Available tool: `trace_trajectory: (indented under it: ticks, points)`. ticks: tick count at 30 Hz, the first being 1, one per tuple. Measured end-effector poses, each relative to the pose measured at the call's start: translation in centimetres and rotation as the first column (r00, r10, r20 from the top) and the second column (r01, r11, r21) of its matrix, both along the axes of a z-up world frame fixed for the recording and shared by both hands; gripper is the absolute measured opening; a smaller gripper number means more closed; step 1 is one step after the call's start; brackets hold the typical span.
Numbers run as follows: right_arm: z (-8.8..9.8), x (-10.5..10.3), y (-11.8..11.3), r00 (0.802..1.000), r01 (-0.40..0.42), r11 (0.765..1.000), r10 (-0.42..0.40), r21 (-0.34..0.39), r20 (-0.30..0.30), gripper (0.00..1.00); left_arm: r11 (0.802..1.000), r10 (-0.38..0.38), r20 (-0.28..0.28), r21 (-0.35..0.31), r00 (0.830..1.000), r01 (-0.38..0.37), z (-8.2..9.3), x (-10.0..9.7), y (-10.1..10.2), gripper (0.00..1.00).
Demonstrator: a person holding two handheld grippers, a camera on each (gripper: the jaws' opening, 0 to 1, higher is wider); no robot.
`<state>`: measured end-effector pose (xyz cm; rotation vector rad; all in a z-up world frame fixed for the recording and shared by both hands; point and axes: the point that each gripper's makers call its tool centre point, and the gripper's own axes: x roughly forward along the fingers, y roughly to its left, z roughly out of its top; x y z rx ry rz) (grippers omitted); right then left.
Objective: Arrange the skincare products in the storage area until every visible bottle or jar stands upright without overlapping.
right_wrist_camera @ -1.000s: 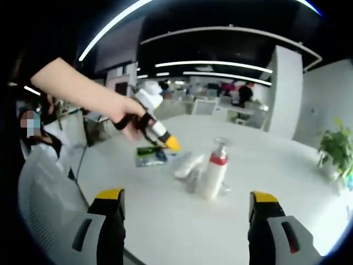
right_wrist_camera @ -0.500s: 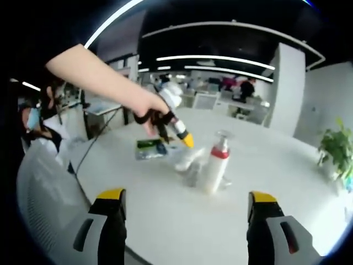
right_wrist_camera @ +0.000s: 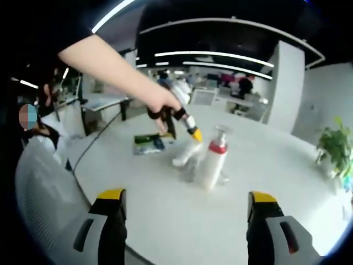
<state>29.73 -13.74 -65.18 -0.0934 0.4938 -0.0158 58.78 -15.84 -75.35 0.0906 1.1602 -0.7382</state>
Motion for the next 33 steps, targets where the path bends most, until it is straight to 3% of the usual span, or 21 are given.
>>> trace_trajectory:
  ticks: [7, 12, 18, 25, 33]
  points:
    - [-0.1, 0.0, -0.1, 1.000, 0.002, 1.000, -0.002, 0.002, -0.006, 0.94, 0.998, 0.019, 0.002, 0.065, 1.000, -0.019, -1.1, 0.3, -0.3, 0.63]
    - [-0.2, 0.1, -0.1, 1.000, 0.002, 1.000, -0.002, 0.003, -0.011, 0.94, 0.990, 0.033, -0.004, 0.140, 0.999, -0.032, -2.0, -0.2, 0.6, 0.61]
    - [-0.3, 0.0, -0.2, 1.000, 0.003, 1.000, -0.003, -0.008, -0.020, 0.93, 0.986, 0.039, 0.000, 0.161, 0.999, -0.038, -2.1, 0.0, -0.2, 0.60]
    - [-0.4, 0.1, -0.2, 1.000, 0.001, 1.000, -0.001, -0.007, -0.022, 0.93, 0.981, 0.021, -0.043, 0.192, 0.999, -0.013, -2.2, -0.3, -1.2, 0.54]
    - [-0.4, -0.1, -0.5, 1.000, 0.022, 1.000, -0.022, -0.002, -0.019, 0.93, 0.970, -0.017, -0.053, 0.242, 0.998, 0.030, -2.7, -0.2, -1.1, 0.51]
